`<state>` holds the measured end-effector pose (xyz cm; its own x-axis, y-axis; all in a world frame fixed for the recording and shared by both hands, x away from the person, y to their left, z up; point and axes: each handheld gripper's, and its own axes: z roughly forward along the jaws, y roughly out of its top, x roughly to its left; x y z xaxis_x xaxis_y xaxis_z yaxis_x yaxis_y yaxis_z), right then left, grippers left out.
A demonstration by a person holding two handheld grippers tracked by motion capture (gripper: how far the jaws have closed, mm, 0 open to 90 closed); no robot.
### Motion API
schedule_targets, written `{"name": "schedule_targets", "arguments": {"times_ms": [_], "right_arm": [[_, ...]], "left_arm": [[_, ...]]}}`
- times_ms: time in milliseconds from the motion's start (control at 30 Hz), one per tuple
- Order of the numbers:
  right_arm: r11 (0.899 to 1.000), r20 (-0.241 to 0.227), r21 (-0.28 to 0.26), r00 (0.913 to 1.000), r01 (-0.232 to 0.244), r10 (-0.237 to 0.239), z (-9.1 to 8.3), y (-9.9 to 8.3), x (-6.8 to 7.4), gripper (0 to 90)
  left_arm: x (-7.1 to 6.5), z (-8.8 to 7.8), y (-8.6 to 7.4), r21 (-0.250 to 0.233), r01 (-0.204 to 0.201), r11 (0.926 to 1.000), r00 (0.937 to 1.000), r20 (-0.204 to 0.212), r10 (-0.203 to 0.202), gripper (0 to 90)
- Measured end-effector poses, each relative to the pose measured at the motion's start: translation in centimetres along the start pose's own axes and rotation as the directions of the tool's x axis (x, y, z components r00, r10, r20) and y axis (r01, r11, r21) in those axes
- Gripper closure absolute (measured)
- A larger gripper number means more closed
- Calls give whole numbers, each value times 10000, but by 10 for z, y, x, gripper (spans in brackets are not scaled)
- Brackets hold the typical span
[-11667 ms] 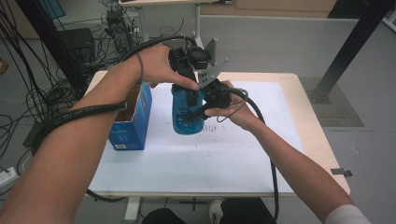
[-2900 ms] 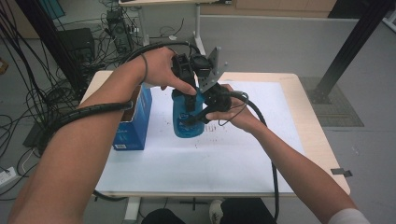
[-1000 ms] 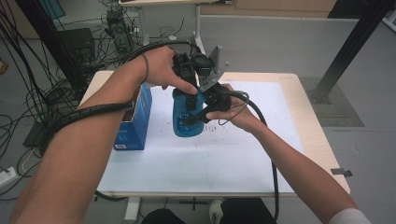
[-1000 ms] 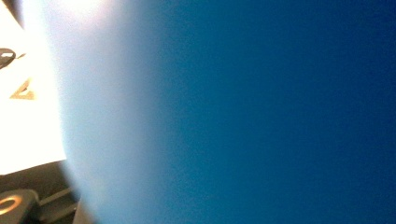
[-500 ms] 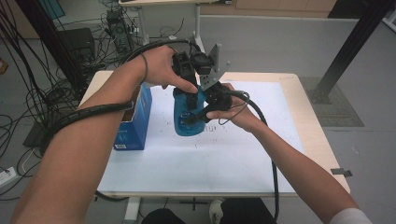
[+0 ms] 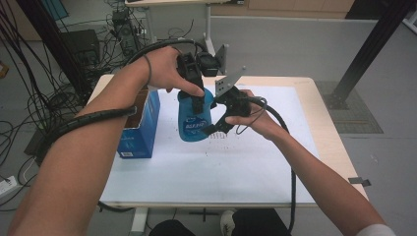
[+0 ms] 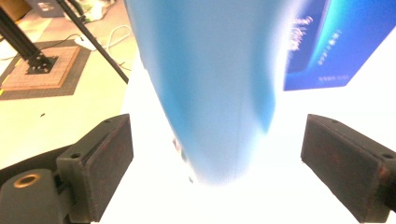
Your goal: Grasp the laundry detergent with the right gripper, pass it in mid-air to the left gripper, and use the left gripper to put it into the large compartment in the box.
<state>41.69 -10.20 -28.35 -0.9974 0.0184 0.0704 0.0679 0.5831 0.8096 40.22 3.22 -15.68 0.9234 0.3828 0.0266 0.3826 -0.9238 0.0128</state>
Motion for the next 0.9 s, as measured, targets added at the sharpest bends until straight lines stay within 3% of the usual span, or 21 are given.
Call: {"name": "schedule_targets", "arguments": {"times_ms": [100, 167, 233, 433, 567, 767, 867, 900], "right_arm": [[9985, 336, 103, 9980, -539, 535, -8, -2, 1, 53], [9930, 173, 642, 9950, -993, 984, -11, -3, -1, 29], [9879, 341, 935, 9921, -1236, 1209, -15, -6, 0, 32], [9788, 872, 1268, 9847, -1610, 1507, -31, -14, 2, 32], [9722, 1325, 1459, 9775, -1831, 1642, -43, -17, 3, 33], [9552, 1849, 2183, 9695, -2000, 1608, -60, -22, 5, 42], [9451, 2120, 2446, 9631, -2165, 1658, -70, -26, 5, 42], [9404, 2156, 2536, 9609, -2266, 1734, -73, -28, 5, 42]], "left_arm": [[2, -1, -3, 1, 270, 9996, 9996, -49, -270, 370], [4, -3, -4, 44, 531, 9986, 9986, -23, -530, 370], [5, -5, -6, 32, 750, 9972, 9972, -37, -750, 370], [10, -11, -8, 29, 1383, 9904, 9901, -230, -1382, 370], [14, -18, -11, -37, 1894, 9819, 9815, -287, -1894, 369], [20, -29, -15, -115, 2821, 9593, 9581, -488, -2823, 369], [22, -35, -17, -165, 3339, 9424, 9407, -575, -3343, 369], [24, -38, -18, -249, 3606, 9324, 9303, -618, -3615, 369]]}}
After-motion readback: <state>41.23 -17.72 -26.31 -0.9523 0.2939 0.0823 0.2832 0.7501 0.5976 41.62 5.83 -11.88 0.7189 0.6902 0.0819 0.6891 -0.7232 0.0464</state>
